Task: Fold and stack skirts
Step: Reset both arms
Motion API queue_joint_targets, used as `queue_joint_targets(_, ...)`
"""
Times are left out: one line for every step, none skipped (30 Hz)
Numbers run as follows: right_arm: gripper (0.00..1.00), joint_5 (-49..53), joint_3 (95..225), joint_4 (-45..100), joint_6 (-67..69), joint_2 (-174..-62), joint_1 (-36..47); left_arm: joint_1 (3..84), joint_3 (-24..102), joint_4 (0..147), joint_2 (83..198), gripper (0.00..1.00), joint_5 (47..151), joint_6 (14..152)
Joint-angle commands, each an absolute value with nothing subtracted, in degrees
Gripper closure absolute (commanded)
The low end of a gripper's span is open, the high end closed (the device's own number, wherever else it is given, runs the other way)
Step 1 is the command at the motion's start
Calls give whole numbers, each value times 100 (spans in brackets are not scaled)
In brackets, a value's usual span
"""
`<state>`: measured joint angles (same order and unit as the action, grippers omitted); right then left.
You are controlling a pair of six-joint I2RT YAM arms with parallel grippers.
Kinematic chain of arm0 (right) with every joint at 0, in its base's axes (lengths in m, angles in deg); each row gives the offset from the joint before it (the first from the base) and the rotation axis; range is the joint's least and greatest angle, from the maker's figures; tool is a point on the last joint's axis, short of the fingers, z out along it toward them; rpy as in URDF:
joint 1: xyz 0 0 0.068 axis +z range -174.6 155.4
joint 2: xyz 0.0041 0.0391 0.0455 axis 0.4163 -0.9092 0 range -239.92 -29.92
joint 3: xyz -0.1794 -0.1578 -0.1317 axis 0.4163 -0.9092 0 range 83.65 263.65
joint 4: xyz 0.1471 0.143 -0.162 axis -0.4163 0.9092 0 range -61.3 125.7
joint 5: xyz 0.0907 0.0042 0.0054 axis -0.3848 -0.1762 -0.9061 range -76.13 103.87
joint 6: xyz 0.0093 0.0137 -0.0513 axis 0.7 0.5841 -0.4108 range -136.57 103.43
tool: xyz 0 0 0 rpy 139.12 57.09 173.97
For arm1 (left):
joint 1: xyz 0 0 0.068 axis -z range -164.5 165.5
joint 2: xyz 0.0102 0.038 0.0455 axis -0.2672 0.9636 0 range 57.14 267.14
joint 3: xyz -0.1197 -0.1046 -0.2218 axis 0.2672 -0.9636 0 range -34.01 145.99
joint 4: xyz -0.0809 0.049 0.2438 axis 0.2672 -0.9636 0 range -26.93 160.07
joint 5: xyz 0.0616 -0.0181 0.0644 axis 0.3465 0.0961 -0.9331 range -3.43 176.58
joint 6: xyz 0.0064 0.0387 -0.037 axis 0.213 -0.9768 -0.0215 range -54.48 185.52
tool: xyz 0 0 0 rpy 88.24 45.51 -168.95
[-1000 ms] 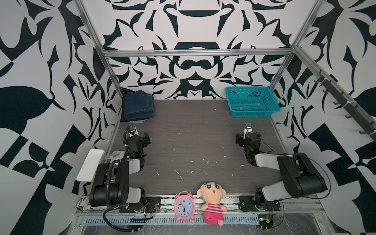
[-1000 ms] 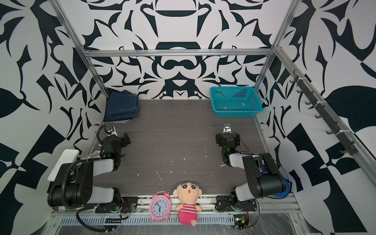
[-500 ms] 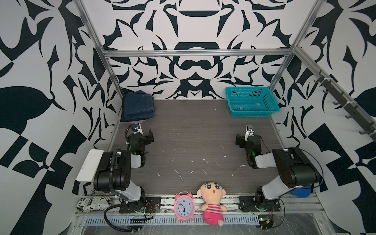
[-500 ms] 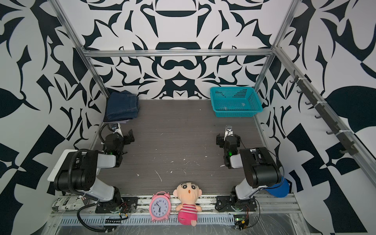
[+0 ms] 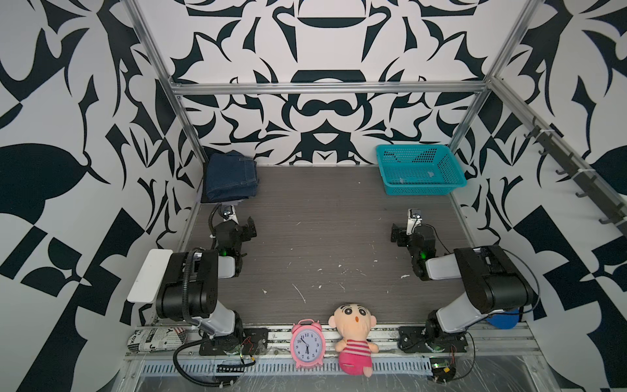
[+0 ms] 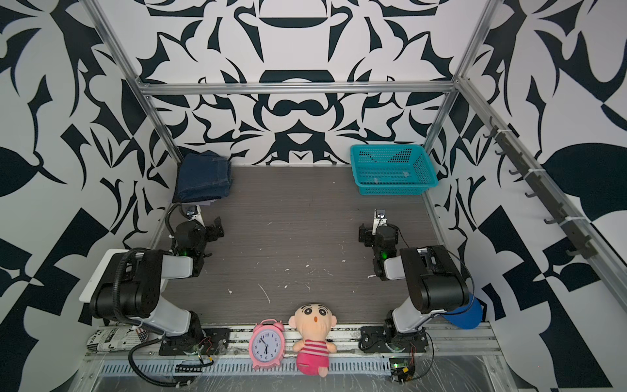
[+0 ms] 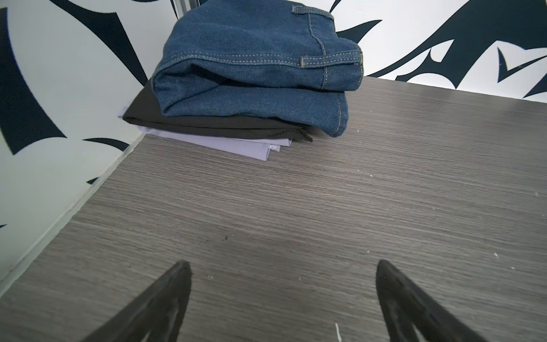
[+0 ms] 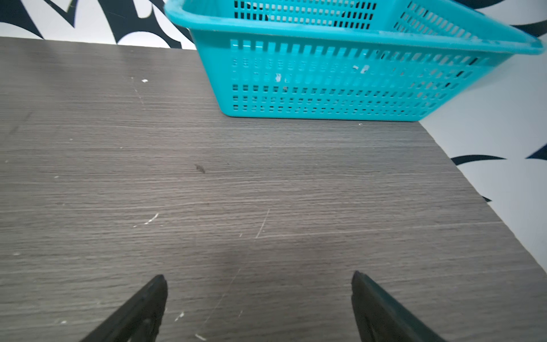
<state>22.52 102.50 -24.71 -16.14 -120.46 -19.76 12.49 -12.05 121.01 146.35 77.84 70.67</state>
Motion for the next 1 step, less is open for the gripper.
queue_joint_targets(1,2108,10372,-2573,-1628,-11966,-1980,1224,-1194,12074,14600,1,7790,7121)
